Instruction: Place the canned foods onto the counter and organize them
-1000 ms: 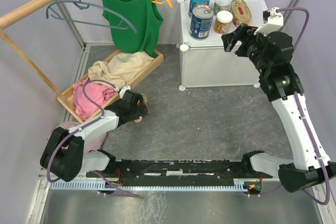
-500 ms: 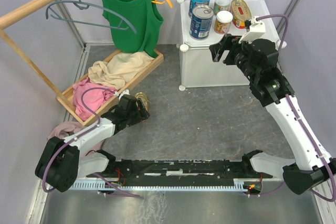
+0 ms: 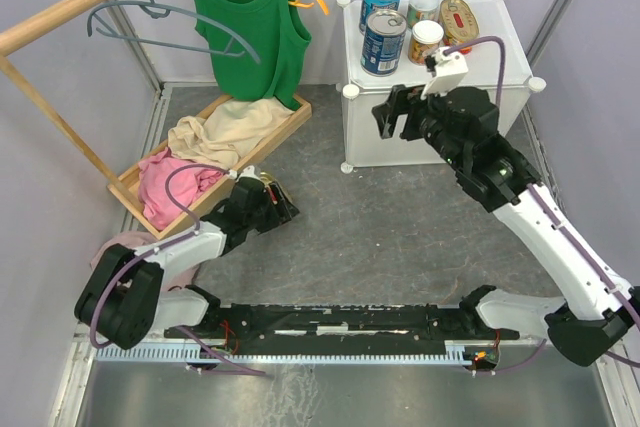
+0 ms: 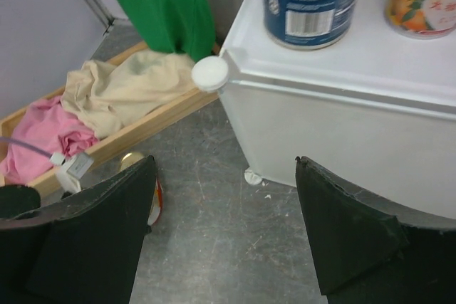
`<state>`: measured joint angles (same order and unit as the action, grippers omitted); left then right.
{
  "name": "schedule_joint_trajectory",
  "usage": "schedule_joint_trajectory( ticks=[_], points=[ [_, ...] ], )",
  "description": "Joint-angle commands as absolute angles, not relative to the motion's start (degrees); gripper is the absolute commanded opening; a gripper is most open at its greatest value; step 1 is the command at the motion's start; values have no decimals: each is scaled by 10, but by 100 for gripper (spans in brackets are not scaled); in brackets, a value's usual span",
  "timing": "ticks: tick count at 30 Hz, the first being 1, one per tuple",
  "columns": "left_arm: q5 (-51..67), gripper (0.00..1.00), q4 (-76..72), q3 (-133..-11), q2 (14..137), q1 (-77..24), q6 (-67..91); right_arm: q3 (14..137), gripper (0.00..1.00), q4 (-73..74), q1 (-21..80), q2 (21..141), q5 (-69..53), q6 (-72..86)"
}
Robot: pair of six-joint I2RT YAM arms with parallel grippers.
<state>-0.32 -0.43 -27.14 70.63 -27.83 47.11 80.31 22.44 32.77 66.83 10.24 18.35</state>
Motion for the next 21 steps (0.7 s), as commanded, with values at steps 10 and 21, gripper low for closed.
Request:
schedule_joint_trajectory(
  ticks=[10,21],
  points=[
    [33,75,-72,-301,679,-292,461,812,88,258,460,754,97,114],
    [-96,81,151,-299,460,-293,492,877,93,267,506,876,38,98]
  ],
)
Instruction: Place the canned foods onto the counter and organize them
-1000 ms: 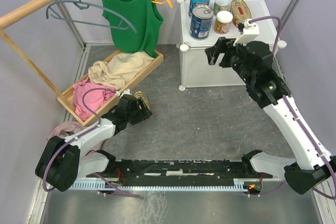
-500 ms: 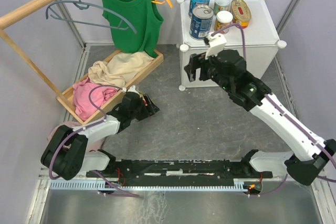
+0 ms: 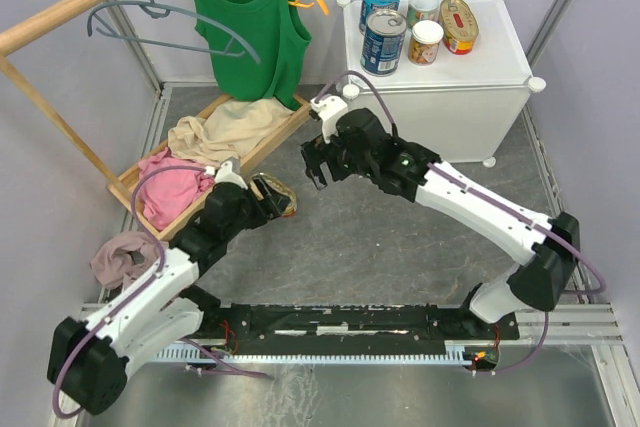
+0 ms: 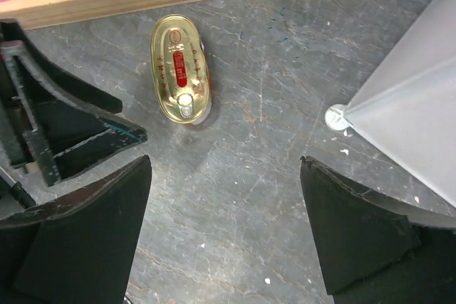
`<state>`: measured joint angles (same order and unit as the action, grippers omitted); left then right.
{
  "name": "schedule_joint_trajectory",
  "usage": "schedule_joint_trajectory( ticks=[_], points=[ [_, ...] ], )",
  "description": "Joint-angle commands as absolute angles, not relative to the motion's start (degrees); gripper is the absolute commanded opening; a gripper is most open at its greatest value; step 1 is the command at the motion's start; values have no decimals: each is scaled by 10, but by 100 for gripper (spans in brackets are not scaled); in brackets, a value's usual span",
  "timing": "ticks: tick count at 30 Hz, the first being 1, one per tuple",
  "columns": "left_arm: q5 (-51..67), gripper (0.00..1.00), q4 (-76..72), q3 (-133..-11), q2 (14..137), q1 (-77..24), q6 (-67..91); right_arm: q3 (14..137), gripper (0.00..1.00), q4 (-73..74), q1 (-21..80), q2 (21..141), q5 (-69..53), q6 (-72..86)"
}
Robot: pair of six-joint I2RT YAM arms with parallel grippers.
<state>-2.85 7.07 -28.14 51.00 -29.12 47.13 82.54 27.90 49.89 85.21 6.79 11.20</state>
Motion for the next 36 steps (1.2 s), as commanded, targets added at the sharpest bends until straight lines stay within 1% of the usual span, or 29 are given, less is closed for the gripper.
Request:
schedule_joint_trajectory(
  ticks=[1,7,10,16,25,36],
  points=[
    [-109,81,163,-301,449,-293,495,882,93,266,506,886,34,98],
    [-189,87,218,-308,394,-293,514,908,94,251,506,955,11,94],
    [-225,93,240,-315,376,-293,525,922,95,240,508,996,-13,99],
    [-267,99,258,-325,345,-293,530,962,95,231,516,1080,-32,103],
    [-266,99,254,-329,348,-293,528,1009,97,233,529,1176,-30,98],
    [-269,99,248,-331,350,-292,529,1040,97,236,537,1225,-37,94]
  ],
)
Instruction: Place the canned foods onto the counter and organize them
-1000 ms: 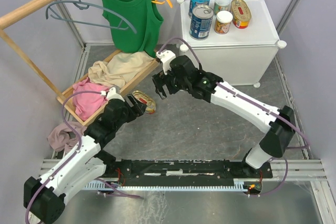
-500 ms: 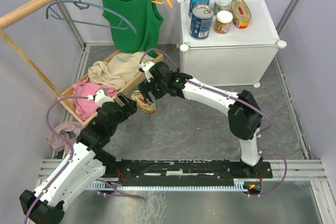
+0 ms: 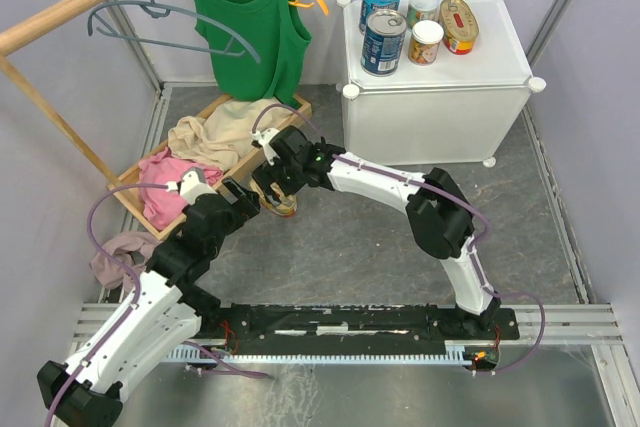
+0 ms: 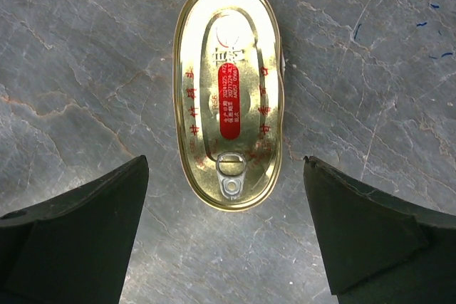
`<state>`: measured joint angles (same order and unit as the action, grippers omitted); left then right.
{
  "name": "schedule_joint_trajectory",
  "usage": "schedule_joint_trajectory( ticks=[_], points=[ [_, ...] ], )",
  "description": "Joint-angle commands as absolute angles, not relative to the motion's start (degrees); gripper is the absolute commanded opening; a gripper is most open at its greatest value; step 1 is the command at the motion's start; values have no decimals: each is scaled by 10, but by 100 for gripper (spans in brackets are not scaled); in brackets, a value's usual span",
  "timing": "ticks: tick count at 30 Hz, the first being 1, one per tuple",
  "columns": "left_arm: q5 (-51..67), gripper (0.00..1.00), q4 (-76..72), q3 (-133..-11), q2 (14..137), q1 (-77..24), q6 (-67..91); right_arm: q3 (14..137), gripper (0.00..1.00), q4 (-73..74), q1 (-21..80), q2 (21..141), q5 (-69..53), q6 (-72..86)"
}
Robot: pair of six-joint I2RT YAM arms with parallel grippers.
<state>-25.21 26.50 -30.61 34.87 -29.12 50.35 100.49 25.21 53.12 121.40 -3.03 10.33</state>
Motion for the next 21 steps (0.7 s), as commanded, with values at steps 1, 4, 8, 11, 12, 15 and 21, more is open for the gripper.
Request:
schedule_joint_trajectory(
  ticks=[1,4,8,11,12,15,21],
  points=[
    [-268,99,247,-330,349,-292,529,1042,97,236,537,1229,-35,94],
    [-266,99,245,-330,349,-293,530,1042,97,234,537,1237,-27,91],
    [-264,99,243,-328,352,-292,531,1048,98,235,537,1247,-24,88],
    [-263,99,242,-328,355,-292,532,1054,98,237,537,1255,-25,87],
    [-262,99,241,-327,354,-292,532,1056,98,237,537,1257,-26,87],
    [-262,99,240,-326,355,-292,533,1058,98,237,537,1264,-26,87],
    [-261,99,236,-326,359,-293,533,1061,98,236,537,1277,-28,87]
  ],
)
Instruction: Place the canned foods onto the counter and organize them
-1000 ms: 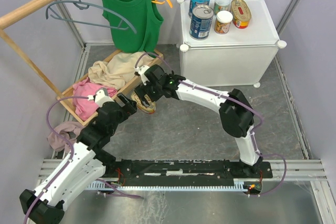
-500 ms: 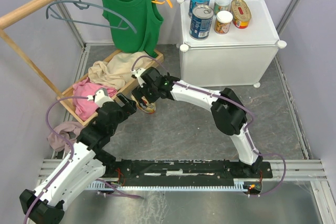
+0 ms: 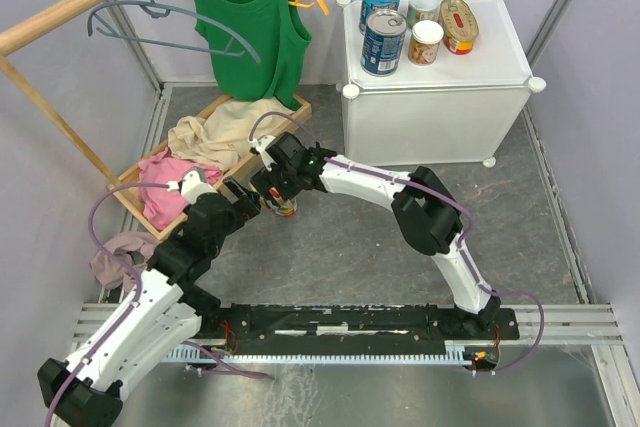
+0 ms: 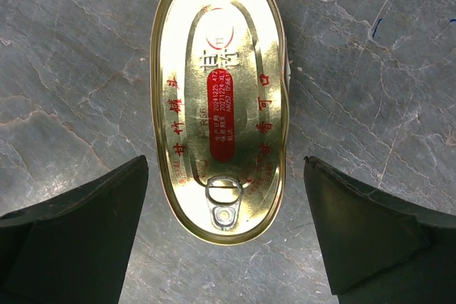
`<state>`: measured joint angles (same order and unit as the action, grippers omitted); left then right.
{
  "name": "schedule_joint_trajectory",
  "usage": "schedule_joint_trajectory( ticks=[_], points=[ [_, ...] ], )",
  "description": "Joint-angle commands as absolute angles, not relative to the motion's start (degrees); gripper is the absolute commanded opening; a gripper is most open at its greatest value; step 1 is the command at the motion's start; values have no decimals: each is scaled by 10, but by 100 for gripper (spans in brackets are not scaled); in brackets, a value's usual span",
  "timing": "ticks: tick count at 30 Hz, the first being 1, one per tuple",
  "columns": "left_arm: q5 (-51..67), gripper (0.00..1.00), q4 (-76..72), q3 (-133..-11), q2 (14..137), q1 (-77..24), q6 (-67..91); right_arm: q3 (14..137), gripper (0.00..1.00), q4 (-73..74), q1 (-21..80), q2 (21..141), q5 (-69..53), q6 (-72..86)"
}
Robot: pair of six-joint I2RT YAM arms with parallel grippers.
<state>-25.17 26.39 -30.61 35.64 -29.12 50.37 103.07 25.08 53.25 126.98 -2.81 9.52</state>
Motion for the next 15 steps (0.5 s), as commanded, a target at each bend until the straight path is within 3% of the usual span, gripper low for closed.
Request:
schedule_joint_trajectory(
  ticks=[1,15],
  points=[
    [-260,99,235,-325,359,-292,534,1062,98,235,537,1279,-28,87],
    [-260,99,215,-318,366,-293,534,1050,97,220,538,1294,-8,91]
  ],
)
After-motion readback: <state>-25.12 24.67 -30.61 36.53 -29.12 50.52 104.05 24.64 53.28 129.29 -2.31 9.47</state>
